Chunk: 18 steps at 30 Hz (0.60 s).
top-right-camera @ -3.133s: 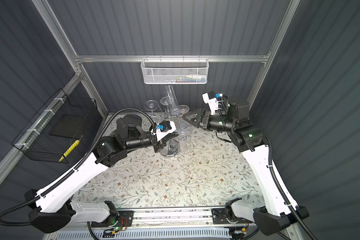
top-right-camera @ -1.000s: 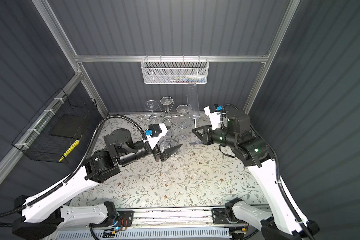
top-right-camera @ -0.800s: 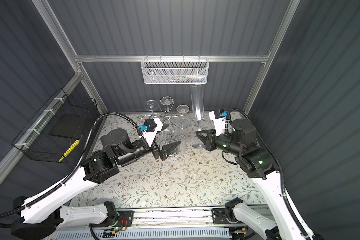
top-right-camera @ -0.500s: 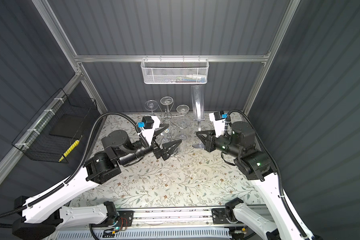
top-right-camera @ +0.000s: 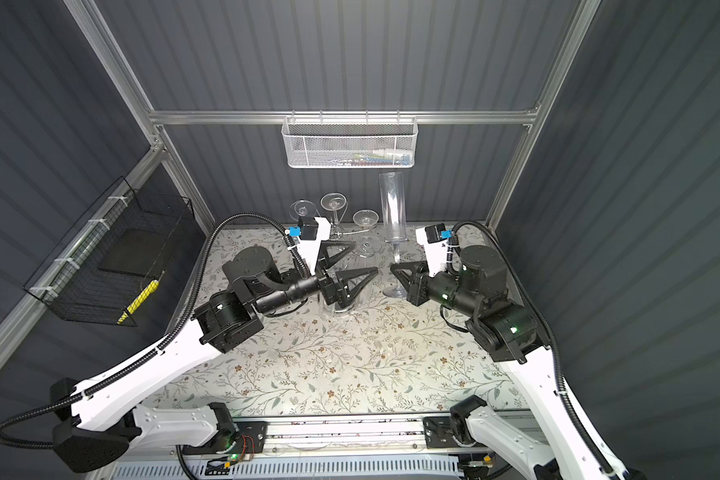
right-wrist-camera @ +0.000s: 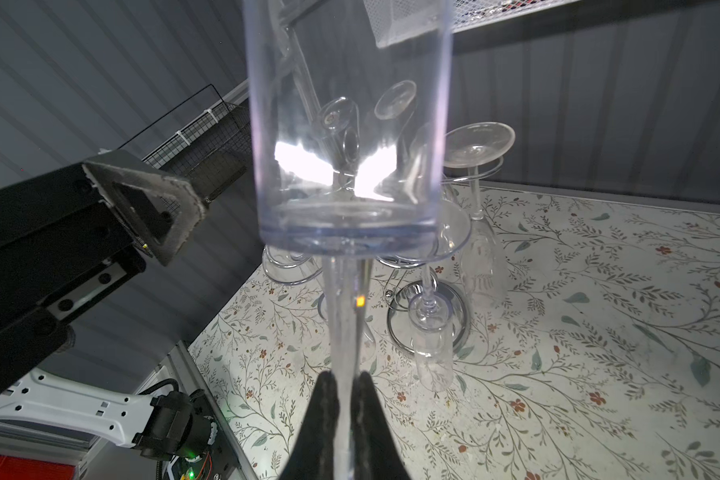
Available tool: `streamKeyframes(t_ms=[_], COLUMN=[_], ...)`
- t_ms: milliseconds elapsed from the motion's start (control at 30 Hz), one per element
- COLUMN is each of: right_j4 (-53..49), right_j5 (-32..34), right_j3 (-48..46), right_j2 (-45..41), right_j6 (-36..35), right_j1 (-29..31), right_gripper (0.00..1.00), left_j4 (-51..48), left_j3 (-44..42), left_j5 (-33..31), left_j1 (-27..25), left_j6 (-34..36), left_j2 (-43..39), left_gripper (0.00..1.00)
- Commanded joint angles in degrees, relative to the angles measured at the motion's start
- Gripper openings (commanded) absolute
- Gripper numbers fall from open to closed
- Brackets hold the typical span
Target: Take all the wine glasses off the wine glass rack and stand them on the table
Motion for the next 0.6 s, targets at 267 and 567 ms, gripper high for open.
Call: streamKeyframes(t_ms=[267,567], right_j4=[3.90,5.69], right_j5=[-2.64,-7.61], right_j3=[-0.66,-2.48], right_j2=[-0.57,-1.81], right_j6=[-1.89,-2.65], right_j1=[1.11,2.36], right_gripper=[0.00,0.00], left_j4=[6.28,7.08], left_j3=[5.12,7.48], left_j5=[7.94,8.81], left_j1=[3.39,5.90], left_j6=[-4.00,-7.24], left_j2=[2.98,5.40], left_gripper=[1.00,0.99])
